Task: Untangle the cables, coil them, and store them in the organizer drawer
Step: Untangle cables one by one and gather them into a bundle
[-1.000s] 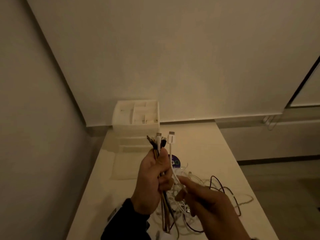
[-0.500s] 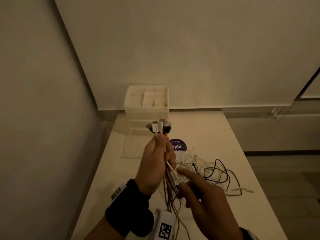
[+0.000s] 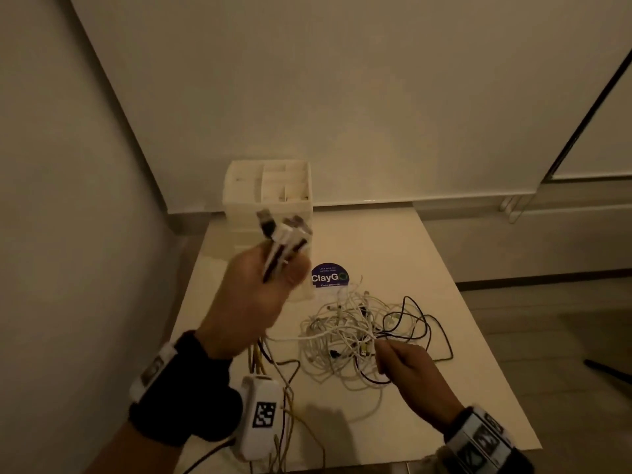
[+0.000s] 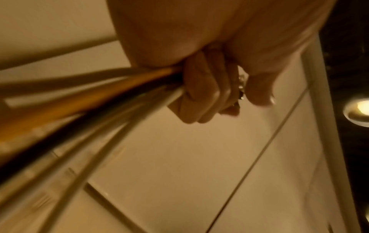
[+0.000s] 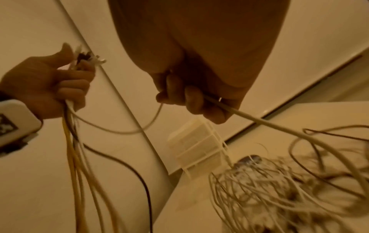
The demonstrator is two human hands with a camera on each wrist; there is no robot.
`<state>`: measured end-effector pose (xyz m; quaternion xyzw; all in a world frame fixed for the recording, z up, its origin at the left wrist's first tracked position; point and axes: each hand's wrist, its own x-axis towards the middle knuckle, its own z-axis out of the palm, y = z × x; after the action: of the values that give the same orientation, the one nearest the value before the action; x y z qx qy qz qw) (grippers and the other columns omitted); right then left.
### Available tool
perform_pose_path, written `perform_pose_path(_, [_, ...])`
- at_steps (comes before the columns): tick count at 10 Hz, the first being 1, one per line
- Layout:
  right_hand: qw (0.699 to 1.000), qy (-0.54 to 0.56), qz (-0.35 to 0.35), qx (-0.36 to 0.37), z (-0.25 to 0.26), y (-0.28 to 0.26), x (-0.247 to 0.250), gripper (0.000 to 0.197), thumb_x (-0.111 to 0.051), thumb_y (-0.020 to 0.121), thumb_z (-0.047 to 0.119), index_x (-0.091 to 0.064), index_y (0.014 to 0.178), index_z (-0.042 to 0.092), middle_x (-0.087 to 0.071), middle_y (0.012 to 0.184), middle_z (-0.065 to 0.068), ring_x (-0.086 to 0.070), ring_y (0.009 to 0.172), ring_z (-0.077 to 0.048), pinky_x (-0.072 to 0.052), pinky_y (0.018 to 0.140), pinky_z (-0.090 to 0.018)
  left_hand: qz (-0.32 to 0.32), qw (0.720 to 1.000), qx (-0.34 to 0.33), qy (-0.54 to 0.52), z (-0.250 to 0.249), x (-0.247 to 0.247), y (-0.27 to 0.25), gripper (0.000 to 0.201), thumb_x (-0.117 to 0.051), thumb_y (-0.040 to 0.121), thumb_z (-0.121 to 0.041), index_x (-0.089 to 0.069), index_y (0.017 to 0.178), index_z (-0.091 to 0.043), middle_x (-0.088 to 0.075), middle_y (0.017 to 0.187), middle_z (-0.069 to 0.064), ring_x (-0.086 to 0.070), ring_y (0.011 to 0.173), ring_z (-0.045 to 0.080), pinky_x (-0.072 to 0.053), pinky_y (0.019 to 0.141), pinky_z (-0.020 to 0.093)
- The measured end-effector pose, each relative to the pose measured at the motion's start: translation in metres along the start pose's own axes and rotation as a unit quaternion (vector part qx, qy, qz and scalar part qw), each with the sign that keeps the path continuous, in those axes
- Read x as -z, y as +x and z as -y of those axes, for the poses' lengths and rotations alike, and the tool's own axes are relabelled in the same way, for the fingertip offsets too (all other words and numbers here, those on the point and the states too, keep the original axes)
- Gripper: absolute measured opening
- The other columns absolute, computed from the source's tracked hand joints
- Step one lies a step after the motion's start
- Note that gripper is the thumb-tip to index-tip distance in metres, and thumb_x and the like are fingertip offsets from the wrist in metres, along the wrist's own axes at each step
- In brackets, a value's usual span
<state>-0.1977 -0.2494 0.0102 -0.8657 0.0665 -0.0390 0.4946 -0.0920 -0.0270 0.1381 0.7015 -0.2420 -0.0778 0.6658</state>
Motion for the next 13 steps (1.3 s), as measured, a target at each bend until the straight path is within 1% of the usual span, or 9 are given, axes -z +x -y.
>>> perform_pose_path(1, [0.999, 0.0, 0.015, 0.037, 0.027, 0.005, -0.001, 0.048, -0.036, 0.091, 0.06, -0.051, 0.06, 0.025, -0.049, 0.057, 0.007, -0.045, 0.055, -0.001, -0.037, 0.059, -0.023, 0.075, 0.991, 0.01, 0.11, 0.019, -0.042, -0.011, 0.012, -0.077, 0.079, -0.029, -0.069, 0.088, -0.031, -0.071, 0.08, -0.02, -0.064, 0.068, 0.002, -0.05, 0.066, 0.019])
perform_pose_path(2, [0.995, 0.073, 0.05, 0.037, 0.048, 0.003, 0.005, 0.045, -0.04, 0.091, 0.049, -0.058, 0.066, 0.018, -0.053, 0.061, 0.008, -0.045, 0.057, -0.002, -0.037, 0.06, -0.022, 0.108, 0.982, 0.011, 0.156, 0.037, -0.064, -0.017, 0.012, -0.068, 0.087, -0.025, -0.071, 0.098, -0.028, -0.074, 0.088, -0.012, -0.068, 0.083, 0.001, -0.053, 0.075, 0.023])
perform_pose_path(4, [0.975, 0.188, 0.104, 0.054, 0.052, -0.006, 0.016, 0.043, -0.041, 0.095, 0.039, -0.065, 0.076, 0.01, -0.041, 0.06, -0.004, -0.036, 0.056, -0.013, -0.031, 0.057, -0.025, 0.084, 0.976, -0.019, 0.2, 0.038, -0.064, -0.014, 0.016, -0.065, 0.091, -0.022, -0.063, 0.084, -0.036, -0.064, 0.068, -0.023, -0.059, 0.067, -0.007, -0.038, 0.061, 0.006])
perform_pose_path(5, [0.978, 0.166, 0.098, 0.073, 0.05, -0.005, 0.017, 0.036, -0.04, 0.096, 0.041, -0.066, 0.077, 0.024, -0.044, 0.061, 0.0, -0.04, 0.058, -0.012, -0.035, 0.06, -0.027, 0.071, 0.972, -0.041, 0.22, 0.037, -0.063, -0.01, 0.005, -0.064, 0.092, -0.025, -0.069, 0.091, -0.023, -0.065, 0.07, -0.015, -0.06, 0.064, 0.001, -0.041, 0.058, 0.013])
perform_pose_path(6, [0.99, 0.097, 0.064, 0.078, 0.029, 0.004, 0.015, 0.034, -0.038, 0.098, 0.037, -0.064, 0.082, 0.021, -0.049, 0.064, 0.003, -0.046, 0.062, -0.009, -0.04, 0.063, -0.025, -0.034, 0.978, -0.033, 0.203, 0.032, -0.052, -0.001, 0.013, -0.061, 0.091, -0.032, -0.069, 0.087, -0.024, -0.064, 0.064, -0.009, -0.056, 0.053, 0.011, -0.043, 0.051, 0.031])
perform_pose_path(7, [0.995, 0.082, 0.028, 0.043, -0.008, 0.011, 0.009, 0.033, -0.039, 0.097, 0.037, -0.058, 0.074, 0.024, -0.047, 0.062, 0.008, -0.042, 0.06, -0.007, -0.037, 0.061, -0.027, -0.174, 0.976, -0.012, 0.129, 0.024, -0.023, 0.013, 0.028, -0.057, 0.088, -0.048, -0.061, 0.066, -0.031, -0.047, 0.044, -0.013, -0.037, 0.044, 0.012, -0.034, 0.048, 0.036])
perform_pose_path(9, [0.999, 0.04, 0.026, -0.005, -0.049, 0.018, -0.01, 0.041, -0.04, 0.092, 0.053, -0.054, 0.066, 0.024, -0.046, 0.058, 0.011, -0.04, 0.055, -0.006, -0.034, 0.058, -0.024, -0.295, 0.954, -0.021, 0.047, 0.02, 0.021, 0.017, 0.031, -0.059, 0.09, -0.043, -0.06, 0.063, -0.028, -0.04, 0.044, -0.009, -0.032, 0.041, 0.019, -0.032, 0.048, 0.038])
perform_pose_path(11, [0.991, 0.104, 0.048, -0.065, -0.042, -0.003, -0.02, 0.04, -0.04, 0.101, 0.028, -0.051, 0.066, 0.012, -0.041, 0.055, 0.007, -0.036, 0.053, -0.013, -0.032, 0.056, -0.031, -0.255, 0.966, 0.01, -0.026, 0.014, 0.01, 0.006, 0.031, -0.055, 0.097, -0.023, -0.055, 0.068, -0.014, -0.03, 0.041, -0.007, -0.022, 0.031, 0.011, -0.025, 0.04, 0.019])
perform_pose_path(13, [0.984, 0.031, 0.133, -0.116, -0.085, -0.081, -0.007, 0.033, -0.043, 0.1, 0.034, -0.069, 0.083, 0.023, -0.065, 0.068, -0.003, -0.064, 0.069, -0.013, -0.048, 0.072, -0.02, -0.137, 0.982, 0.003, -0.128, -0.001, 0.019, -0.009, 0.018, -0.067, 0.086, -0.015, -0.051, 0.084, -0.009, -0.03, 0.049, -0.005, -0.021, 0.033, 0.008, -0.02, 0.039, 0.014])
